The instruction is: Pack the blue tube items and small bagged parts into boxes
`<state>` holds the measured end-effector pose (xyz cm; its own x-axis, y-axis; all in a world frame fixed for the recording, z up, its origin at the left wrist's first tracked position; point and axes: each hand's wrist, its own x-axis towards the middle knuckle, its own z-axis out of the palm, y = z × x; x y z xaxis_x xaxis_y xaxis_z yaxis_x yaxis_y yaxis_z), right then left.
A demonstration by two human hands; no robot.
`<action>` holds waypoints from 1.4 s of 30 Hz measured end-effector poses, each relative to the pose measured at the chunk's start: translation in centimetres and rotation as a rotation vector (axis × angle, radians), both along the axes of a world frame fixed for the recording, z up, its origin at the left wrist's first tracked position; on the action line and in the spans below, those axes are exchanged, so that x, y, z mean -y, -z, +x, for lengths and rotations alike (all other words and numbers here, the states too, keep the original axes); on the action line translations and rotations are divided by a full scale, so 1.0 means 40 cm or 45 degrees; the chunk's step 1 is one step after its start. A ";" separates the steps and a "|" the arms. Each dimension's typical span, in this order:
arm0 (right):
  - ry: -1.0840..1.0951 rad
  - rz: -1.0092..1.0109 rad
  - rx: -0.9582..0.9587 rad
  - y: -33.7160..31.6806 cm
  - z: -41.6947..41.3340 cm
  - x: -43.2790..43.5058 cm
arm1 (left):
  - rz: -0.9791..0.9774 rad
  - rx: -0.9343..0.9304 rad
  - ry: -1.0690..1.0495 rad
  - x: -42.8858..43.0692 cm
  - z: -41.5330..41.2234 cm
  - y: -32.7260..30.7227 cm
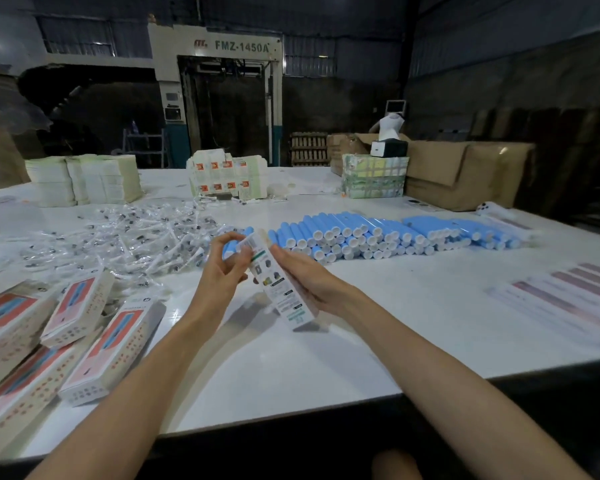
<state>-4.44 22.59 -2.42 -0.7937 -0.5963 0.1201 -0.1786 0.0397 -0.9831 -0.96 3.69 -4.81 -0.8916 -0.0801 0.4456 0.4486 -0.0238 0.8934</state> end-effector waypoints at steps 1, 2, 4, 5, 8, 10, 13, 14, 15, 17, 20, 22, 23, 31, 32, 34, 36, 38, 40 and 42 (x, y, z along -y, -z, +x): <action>0.053 0.030 -0.032 -0.003 -0.002 -0.009 | -0.066 -0.032 -0.053 -0.004 -0.003 0.002; 0.136 0.060 -0.067 -0.006 -0.004 -0.024 | -0.133 -0.069 -0.118 -0.006 -0.005 0.005; 0.335 0.158 -0.199 -0.012 -0.010 -0.069 | -0.337 -0.153 -0.220 -0.006 -0.007 0.019; 0.421 0.221 -0.279 -0.016 -0.012 -0.101 | -0.497 -0.205 -0.249 -0.005 -0.005 0.029; 0.674 0.384 -0.456 -0.036 -0.016 -0.233 | -0.934 -0.338 -0.277 -0.008 -0.005 0.058; 0.869 0.521 -0.562 -0.049 -0.022 -0.341 | -1.095 -0.401 -0.264 -0.013 -0.003 0.059; 1.175 1.006 -0.735 -0.053 -0.034 -0.514 | -1.188 -0.460 -0.248 -0.008 -0.004 0.055; 1.263 1.191 -0.745 -0.049 -0.034 -0.570 | -1.193 -0.469 -0.248 -0.006 -0.003 0.054; 1.332 1.361 -0.734 -0.041 -0.030 -0.622 | -1.195 -0.478 -0.250 -0.003 -0.002 0.052; 1.415 1.629 -0.694 -0.018 -0.013 -0.711 | -1.198 -0.491 -0.254 -0.002 0.001 0.050; 1.492 1.870 -0.707 0.028 0.024 -0.809 | -1.209 -0.481 -0.237 -0.005 0.003 0.051; 1.510 1.967 -0.736 0.051 0.047 -0.852 | -1.218 -0.474 -0.233 -0.008 0.002 0.051; 1.516 2.012 -0.736 0.057 0.058 -0.864 | -1.225 -0.471 -0.236 -0.008 0.001 0.052; 1.585 2.263 -0.474 0.047 0.099 -0.857 | -1.250 -0.481 -0.251 -0.001 0.002 0.054; 1.590 2.243 -0.468 0.049 0.102 -0.855 | -1.255 -0.480 -0.254 -0.001 0.003 0.053; 1.614 2.263 -0.477 0.053 0.106 -0.847 | -1.268 -0.473 -0.250 -0.002 0.007 0.051; 1.623 2.300 -0.481 0.052 0.103 -0.839 | -1.281 -0.468 -0.232 -0.002 0.011 0.051; 1.630 2.293 -0.477 0.052 0.097 -0.840 | -1.295 -0.456 -0.223 -0.002 0.014 0.049; 1.675 2.263 -0.507 0.050 0.087 -0.842 | -1.296 -0.430 -0.230 -0.002 0.017 0.047; 1.732 2.154 -0.575 0.044 0.068 -0.816 | -1.289 -0.389 -0.240 0.000 0.022 0.044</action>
<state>-1.73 55.22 -4.17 -0.7731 0.4136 0.4809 0.5482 0.8171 0.1784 -0.10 3.70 -6.56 -0.7430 0.3271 0.5839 0.5756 0.7575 0.3081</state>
